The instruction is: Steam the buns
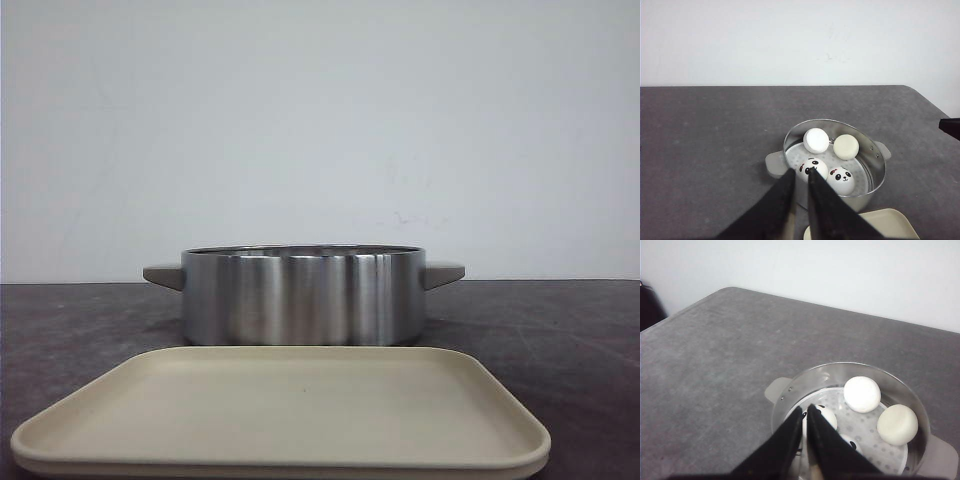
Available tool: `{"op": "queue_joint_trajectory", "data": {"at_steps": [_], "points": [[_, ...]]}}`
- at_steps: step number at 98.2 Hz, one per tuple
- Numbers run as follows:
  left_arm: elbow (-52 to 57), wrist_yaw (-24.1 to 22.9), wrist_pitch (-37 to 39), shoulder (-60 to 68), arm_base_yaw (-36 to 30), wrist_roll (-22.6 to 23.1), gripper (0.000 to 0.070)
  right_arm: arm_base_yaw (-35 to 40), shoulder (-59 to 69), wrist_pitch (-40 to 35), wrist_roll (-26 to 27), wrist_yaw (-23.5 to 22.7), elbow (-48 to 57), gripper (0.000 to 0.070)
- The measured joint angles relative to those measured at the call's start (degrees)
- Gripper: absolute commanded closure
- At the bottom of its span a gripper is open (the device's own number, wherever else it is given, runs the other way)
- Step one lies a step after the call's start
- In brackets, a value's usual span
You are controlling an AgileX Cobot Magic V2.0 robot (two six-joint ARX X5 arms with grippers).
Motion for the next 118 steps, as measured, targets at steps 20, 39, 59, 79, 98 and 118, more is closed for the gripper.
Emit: {"op": "queue_joint_trajectory", "data": {"at_steps": [20, 39, 59, 79, 98, 118], "points": [[0.0, 0.0, 0.02, 0.0, 0.0, 0.0, 0.07, -1.09, -6.27, 0.26, -0.02, 0.48, -0.83, 0.0692], [0.0, 0.0, 0.02, -0.04, 0.0, 0.0, 0.07, -10.95, -16.48, 6.21, -3.3, -0.81, -12.41, 0.0692], [0.0, 0.0, 0.0, -0.04, 0.0, 0.0, 0.07, -25.33, -33.51, 11.47, -6.54, -9.42, -31.26, 0.0692], [0.0, 0.0, 0.02, -0.04, 0.0, 0.0, 0.07, -40.72, -52.06, 10.88, -7.1, -15.56, -45.31, 0.0692], [0.0, 0.0, 0.02, -0.04, 0.0, 0.0, 0.07, -52.26, -60.96, 10.38, -8.63, -18.23, -52.63, 0.0692], [0.0, -0.02, 0.0, -0.04, 0.0, 0.0, 0.07, -54.29, -63.08, 6.05, -9.46, -19.65, -56.48, 0.0692]]}}
